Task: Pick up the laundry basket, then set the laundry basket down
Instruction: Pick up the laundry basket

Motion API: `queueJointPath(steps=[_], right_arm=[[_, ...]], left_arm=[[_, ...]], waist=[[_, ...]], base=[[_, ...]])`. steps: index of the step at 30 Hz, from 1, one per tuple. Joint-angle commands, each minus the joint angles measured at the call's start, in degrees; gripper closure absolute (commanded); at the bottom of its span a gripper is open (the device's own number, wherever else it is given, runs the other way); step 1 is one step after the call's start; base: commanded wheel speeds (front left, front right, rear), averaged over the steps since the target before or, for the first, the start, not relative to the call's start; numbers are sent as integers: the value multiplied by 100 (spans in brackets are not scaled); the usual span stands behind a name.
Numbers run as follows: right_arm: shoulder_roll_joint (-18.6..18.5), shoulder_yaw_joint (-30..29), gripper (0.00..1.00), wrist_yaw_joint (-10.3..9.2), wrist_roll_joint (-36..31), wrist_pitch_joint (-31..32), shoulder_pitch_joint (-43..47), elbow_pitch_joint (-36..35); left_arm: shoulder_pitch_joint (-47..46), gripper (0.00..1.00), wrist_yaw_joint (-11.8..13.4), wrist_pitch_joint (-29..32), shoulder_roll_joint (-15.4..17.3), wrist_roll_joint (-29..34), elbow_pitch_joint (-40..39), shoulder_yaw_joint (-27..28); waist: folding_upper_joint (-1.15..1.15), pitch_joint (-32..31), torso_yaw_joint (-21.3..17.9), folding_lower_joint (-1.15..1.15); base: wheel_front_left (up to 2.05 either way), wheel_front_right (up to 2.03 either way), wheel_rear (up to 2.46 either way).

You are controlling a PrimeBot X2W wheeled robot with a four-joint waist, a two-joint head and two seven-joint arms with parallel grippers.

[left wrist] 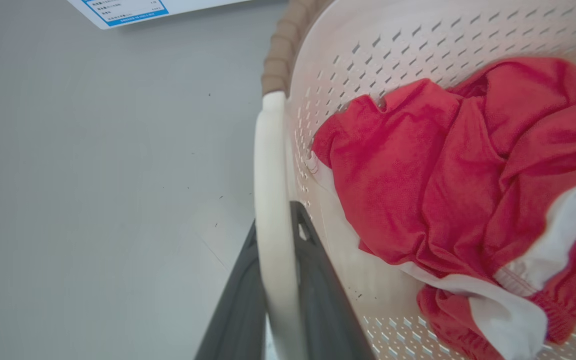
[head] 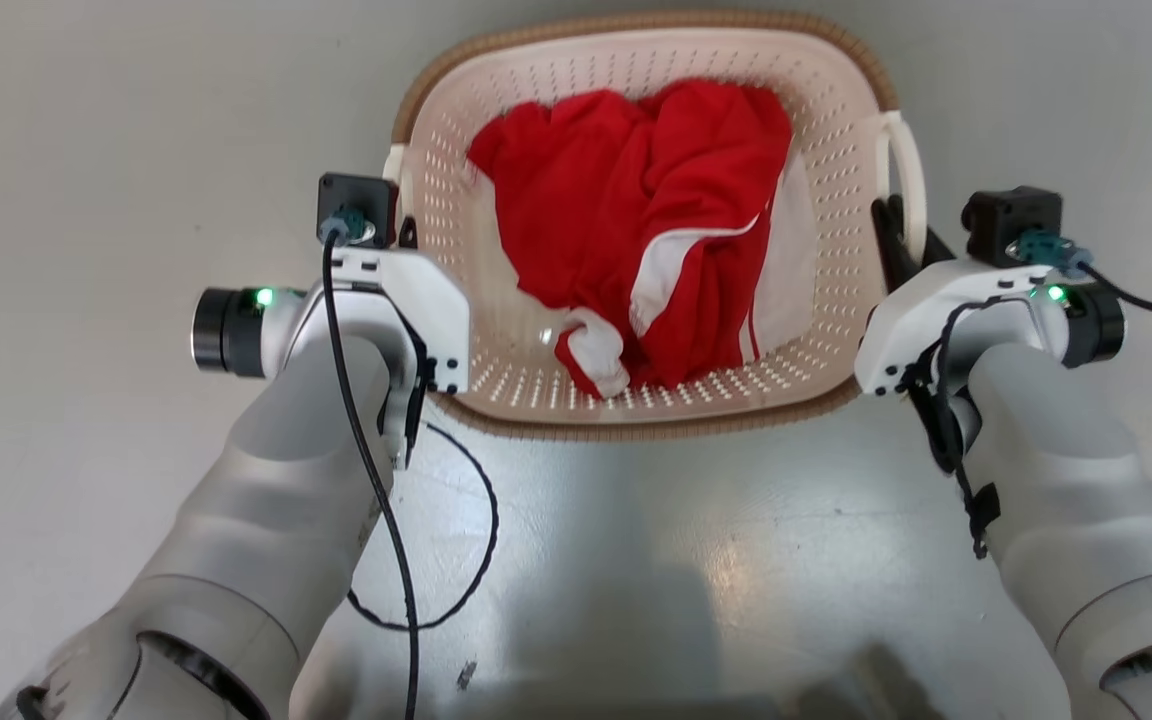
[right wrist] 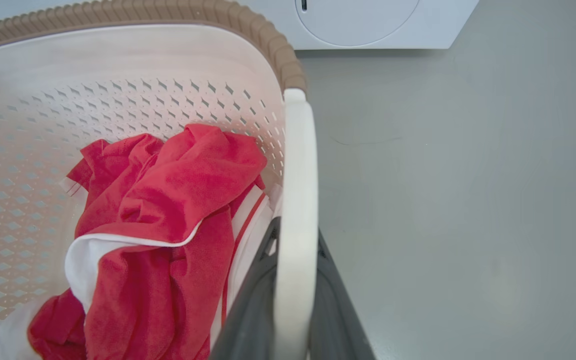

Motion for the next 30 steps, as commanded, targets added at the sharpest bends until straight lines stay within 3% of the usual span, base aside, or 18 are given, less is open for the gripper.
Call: queueJointPath(steps=[1, 9, 13, 30], right_arm=[[137, 160, 100, 42, 50, 0, 261, -23], [169, 553, 100, 42, 396, 328, 579, 173], [173, 766, 100, 42, 622, 575, 849, 217], [176, 1659, 100, 42, 1550, 1704, 1762, 114]], left_arm=[[145, 100, 36, -3, 109, -14, -30, -2], [603, 100, -68, 116, 109, -325, 40, -138], [919, 100, -399, 220, 109, -469, 185, -182], [2138, 100, -833, 823, 123, -696, 499, -379]], waist=[[0, -185, -38, 0], [0, -1050, -158, 0], [0, -1601, -223, 0], [0, -3979, -505, 0]], base=[[0, 0, 0], [0, 0, 0], [0, 0, 0], [0, 0, 0]])
